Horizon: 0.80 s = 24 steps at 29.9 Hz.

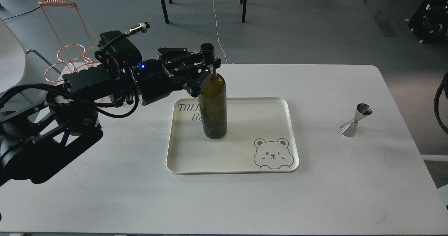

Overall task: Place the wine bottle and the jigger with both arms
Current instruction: 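Lift the wine bottle off the tray and carry it over the copper rack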

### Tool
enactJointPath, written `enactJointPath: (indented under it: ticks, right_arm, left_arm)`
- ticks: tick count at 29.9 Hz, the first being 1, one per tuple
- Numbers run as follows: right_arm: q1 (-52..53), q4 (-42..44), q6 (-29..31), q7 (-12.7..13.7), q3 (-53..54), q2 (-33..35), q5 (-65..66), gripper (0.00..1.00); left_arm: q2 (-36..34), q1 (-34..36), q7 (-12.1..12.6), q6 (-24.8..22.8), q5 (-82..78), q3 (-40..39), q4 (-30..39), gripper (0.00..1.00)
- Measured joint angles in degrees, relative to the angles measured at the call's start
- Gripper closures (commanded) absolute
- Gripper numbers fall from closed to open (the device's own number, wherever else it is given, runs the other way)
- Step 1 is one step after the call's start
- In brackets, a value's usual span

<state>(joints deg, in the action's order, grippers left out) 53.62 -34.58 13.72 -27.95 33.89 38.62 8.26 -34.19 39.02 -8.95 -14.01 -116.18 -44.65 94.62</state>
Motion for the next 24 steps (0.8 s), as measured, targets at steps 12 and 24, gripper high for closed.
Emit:
enactJointPath:
  ticks: [12,24]
  right_arm:
    - [0.15,-0.15,-0.01,0.00,0.03,0.10,0.00,0.03]
    - [1.19,-0.22,-0.11,0.54,-0.04,0.00,0.00,0.03]
  left_arm:
    - [-19.18,3.92,-2.07,1.03,16.98,-5.87,-2.01,0.86]
    - [-23.07,12.29,-3.86,1.03,17.41,-4.90,-20.34,0.86]
